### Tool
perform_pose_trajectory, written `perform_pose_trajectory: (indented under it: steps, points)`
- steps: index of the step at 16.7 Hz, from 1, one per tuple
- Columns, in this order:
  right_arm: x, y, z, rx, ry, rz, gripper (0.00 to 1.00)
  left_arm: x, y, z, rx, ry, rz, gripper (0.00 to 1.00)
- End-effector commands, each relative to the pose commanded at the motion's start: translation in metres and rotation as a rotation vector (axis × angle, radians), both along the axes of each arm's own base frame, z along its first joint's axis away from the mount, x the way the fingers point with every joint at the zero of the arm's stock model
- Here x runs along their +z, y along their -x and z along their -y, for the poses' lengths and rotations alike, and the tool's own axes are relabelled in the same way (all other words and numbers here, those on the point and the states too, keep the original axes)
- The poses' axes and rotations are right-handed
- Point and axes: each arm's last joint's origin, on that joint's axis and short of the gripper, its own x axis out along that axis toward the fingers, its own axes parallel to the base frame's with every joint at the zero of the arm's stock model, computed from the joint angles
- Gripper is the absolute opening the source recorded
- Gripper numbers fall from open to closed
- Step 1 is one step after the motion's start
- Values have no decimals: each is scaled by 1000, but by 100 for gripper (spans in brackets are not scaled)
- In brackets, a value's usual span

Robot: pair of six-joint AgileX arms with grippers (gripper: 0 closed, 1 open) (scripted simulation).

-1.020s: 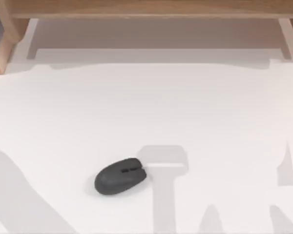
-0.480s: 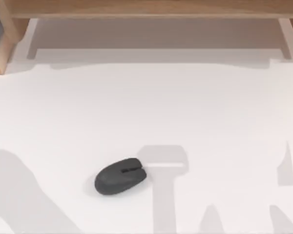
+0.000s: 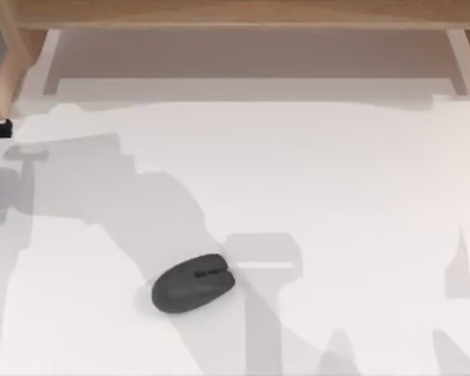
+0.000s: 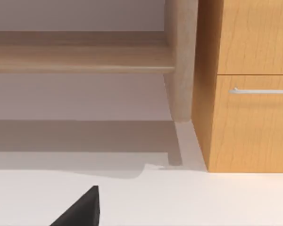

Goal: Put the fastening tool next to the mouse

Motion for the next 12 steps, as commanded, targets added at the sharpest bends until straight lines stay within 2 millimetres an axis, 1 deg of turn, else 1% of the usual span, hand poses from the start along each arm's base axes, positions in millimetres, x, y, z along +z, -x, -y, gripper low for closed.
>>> perform_pose_trajectory:
  steps: [2, 3, 5, 6, 7, 8, 9, 10, 11, 12]
  points:
    - [0, 0, 0, 0, 0, 0, 100, -1, -17, 70, -32, 11, -2, 0]
    - [0, 0, 0, 0, 0, 0, 100, -1, -21, 107, -48, 16, -2, 0]
    - [0, 0, 0, 0, 0, 0, 100, 2, -20, 177, -74, 27, 3, 0]
    - [0, 0, 0, 0, 0, 0, 100, 3, -16, 207, -81, 34, 8, 0]
    - [0, 0, 0, 0, 0, 0, 100, 6, -12, 232, -83, 40, 14, 0]
    - [0, 0, 0, 0, 0, 0, 100, 8, -7, 253, -84, 46, 21, 0]
    - [0, 0, 0, 0, 0, 0, 100, 10, -3, 268, -84, 51, 27, 0]
    - [0, 0, 0, 0, 0, 0, 100, 12, 1, 280, -84, 56, 32, 0]
    - [0, 0, 0, 0, 0, 0, 100, 13, 3, 285, -85, 58, 35, 0]
    - [0, 0, 0, 0, 0, 0, 100, 14, 3, 287, -85, 59, 36, 0]
